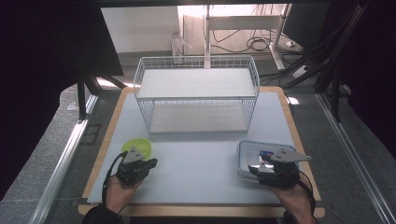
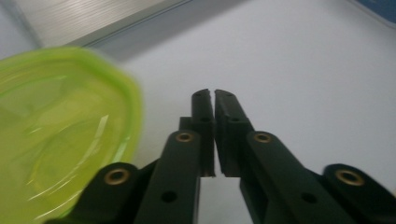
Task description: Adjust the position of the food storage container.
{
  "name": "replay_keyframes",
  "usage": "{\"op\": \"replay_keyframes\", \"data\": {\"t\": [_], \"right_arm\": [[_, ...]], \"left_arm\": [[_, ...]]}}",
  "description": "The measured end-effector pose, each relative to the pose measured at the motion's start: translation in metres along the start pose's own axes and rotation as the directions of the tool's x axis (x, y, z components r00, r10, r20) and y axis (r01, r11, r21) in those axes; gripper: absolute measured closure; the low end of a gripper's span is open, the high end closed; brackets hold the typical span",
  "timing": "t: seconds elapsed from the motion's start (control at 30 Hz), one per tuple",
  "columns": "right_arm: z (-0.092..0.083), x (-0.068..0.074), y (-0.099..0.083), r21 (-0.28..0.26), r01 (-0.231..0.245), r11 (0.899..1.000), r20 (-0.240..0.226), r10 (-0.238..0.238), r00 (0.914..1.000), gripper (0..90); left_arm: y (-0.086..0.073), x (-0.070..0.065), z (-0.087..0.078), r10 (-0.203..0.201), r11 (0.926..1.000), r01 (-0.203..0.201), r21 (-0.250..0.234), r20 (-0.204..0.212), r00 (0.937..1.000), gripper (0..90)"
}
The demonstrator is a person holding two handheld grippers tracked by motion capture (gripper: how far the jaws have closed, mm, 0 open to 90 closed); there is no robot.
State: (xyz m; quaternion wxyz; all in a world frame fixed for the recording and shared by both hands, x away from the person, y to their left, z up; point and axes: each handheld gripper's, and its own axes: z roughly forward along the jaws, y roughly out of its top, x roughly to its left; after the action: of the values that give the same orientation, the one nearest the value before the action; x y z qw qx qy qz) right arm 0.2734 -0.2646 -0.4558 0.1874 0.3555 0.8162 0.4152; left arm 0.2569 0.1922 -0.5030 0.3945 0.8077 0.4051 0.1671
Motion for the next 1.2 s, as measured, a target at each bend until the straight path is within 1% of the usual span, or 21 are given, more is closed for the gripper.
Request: {"op": "replay_keyframes", "data": {"t": [0.07, 0.17, 0.23, 0.33, 0.37, 0.4, 0.43, 0.5, 0.57, 0.6, 0.67, 0.7, 0.77, 0.87, 0.9, 0.97, 1.07, 1.2], "right_arm": [[-0.005, -0.008, -0.002, 0.022, -0.003, 1.000, 0.017, 0.003, 0.9998, 50.6], [-0.014, -0.022, -0.007, 0.039, -0.021, 0.999, 0.067, 0.018, 0.9976, 65.1], [-0.022, -0.032, -0.009, 0.041, -0.044, 0.998, 0.104, 0.039, 0.9938, 75.4], [-0.033, -0.047, -0.015, 0.031, -0.086, 0.996, 0.160, 0.080, 0.9839, 86.6], [-0.036, -0.053, -0.017, 0.030, -0.102, 0.994, 0.179, 0.095, 0.9793, 89.1], [-0.039, -0.059, -0.020, 0.029, -0.121, 0.992, 0.208, 0.113, 0.9716, 90.0], [-0.041, -0.062, -0.021, 0.028, -0.135, 0.990, 0.223, 0.126, 0.9666, 90.0], [-0.045, -0.071, -0.026, 0.030, -0.168, 0.985, 0.262, 0.154, 0.9526, 90.0], [-0.047, -0.079, -0.031, 0.037, -0.189, 0.981, 0.304, 0.169, 0.9375, 90.0], [-0.047, -0.083, -0.034, 0.044, -0.205, 0.978, 0.314, 0.182, 0.9320, 90.0], [-0.045, -0.088, -0.039, 0.067, -0.225, 0.972, 0.329, 0.191, 0.9248, 90.0], [-0.043, -0.090, -0.041, 0.077, -0.234, 0.969, 0.326, 0.197, 0.9245, 90.0], [-0.040, -0.091, -0.042, 0.093, -0.235, 0.968, 0.337, 0.191, 0.9220, 90.0], [-0.039, -0.092, -0.042, 0.088, -0.250, 0.964, 0.333, 0.208, 0.9195, 90.0], [-0.039, -0.092, -0.042, 0.086, -0.253, 0.964, 0.327, 0.213, 0.9208, 90.0], [-0.035, -0.089, -0.040, 0.085, -0.253, 0.964, 0.310, 0.216, 0.9260, 90.0], [-0.028, -0.085, -0.036, 0.089, -0.240, 0.967, 0.281, 0.207, 0.9373, 90.0], [-0.019, -0.078, -0.030, 0.091, -0.241, 0.966, 0.235, 0.214, 0.9481, 90.0]], "left_arm": [[0.000, -0.007, 0.003, 0.028, 0.9996, -0.028, 0.007, 0.008, 0.9996, 80.1], [0.000, -0.013, 0.008, 0.063, 0.9979, -0.063, 0.014, 0.028, 0.9976, 70.4], [0.000, -0.017, 0.010, 0.079, 0.9968, -0.079, 0.010, 0.034, 0.9963, 62.7], [-0.001, -0.021, 0.014, 0.091, 0.9958, -0.091, -0.001, 0.046, 0.9948, 52.1], [-0.001, -0.022, 0.015, 0.090, 0.9959, -0.090, -0.005, 0.055, 0.9944, 48.2], [-0.001, -0.022, 0.016, 0.089, 0.9961, -0.088, -0.010, 0.057, 0.9944, 44.2], [-0.001, -0.023, 0.017, 0.092, 0.9957, -0.091, -0.016, 0.060, 0.9940, 41.1], [-0.001, -0.025, 0.018, 0.096, 0.9952, -0.094, -0.027, 0.067, 0.9931, 38.2], [-0.001, -0.026, 0.019, 0.094, 0.9954, -0.093, -0.023, 0.070, 0.9931, 35.2], [-0.001, -0.027, 0.020, 0.092, 0.9956, -0.091, -0.023, 0.074, 0.9930, 35.1], [-0.001, -0.028, 0.020, 0.096, 0.9953, -0.094, -0.022, 0.075, 0.9926, 33.5], [-0.001, -0.028, 0.020, 0.096, 0.9952, -0.095, -0.023, 0.075, 0.9925, 33.5], [-0.001, -0.028, 0.020, 0.094, 0.9954, -0.092, -0.026, 0.079, 0.9924, 33.3], [-0.001, -0.028, 0.021, 0.094, 0.9955, -0.092, -0.024, 0.083, 0.9921, 33.3], [-0.001, -0.028, 0.022, 0.092, 0.9957, -0.091, -0.021, 0.084, 0.9922, 33.4], [-0.001, -0.028, 0.023, 0.089, 0.9960, -0.088, -0.016, 0.087, 0.9922, 34.2], [0.000, -0.028, 0.021, 0.077, 0.9970, -0.077, -0.012, 0.092, 0.9928, 37.0], [0.001, -0.026, 0.021, 0.064, 0.9979, -0.064, -0.005, 0.094, 0.9934, 40.5]]}}
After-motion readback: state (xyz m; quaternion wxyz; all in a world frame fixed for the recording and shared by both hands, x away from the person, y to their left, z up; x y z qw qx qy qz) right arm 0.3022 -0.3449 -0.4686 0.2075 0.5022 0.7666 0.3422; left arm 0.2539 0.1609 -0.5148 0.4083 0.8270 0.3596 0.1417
